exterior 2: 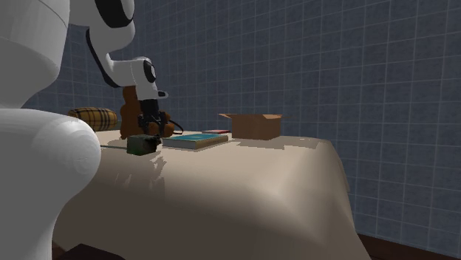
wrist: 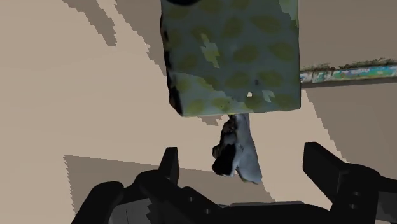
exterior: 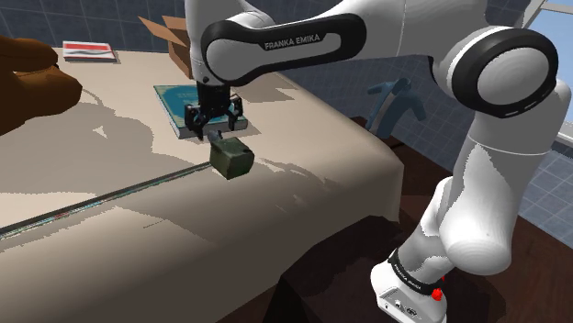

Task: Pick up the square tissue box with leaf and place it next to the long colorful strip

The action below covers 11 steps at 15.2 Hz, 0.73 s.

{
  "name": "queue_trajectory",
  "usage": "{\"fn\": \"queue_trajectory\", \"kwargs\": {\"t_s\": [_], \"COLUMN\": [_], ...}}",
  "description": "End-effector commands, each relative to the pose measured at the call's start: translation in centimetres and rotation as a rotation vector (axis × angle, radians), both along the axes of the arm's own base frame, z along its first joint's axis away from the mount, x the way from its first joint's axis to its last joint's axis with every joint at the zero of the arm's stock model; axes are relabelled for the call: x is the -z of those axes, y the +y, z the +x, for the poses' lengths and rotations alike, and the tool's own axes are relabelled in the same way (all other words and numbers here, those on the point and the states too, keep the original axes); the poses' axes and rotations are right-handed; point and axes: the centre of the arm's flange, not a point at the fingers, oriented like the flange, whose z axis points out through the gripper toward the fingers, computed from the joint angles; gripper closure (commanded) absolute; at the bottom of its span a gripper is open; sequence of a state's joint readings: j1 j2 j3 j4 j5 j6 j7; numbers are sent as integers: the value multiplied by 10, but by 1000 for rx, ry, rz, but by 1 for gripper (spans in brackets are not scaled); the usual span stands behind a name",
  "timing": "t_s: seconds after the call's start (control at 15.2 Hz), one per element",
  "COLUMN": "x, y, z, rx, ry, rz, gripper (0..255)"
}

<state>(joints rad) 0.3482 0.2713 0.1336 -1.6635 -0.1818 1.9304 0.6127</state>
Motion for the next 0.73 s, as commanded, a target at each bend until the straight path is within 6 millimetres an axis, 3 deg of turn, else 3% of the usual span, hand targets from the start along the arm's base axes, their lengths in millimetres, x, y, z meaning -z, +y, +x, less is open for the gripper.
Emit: {"fn": "queue_trajectory", "kwargs": {"t_s": [0.0,0.13,0.66], "x": [-21,-44,-44], "y": [3,5,5], "z": [-1,-2,-2], "rx": [0,0,0], "ry": [0,0,0], "rz": [0,0,0], "gripper": [0,0,0]}}
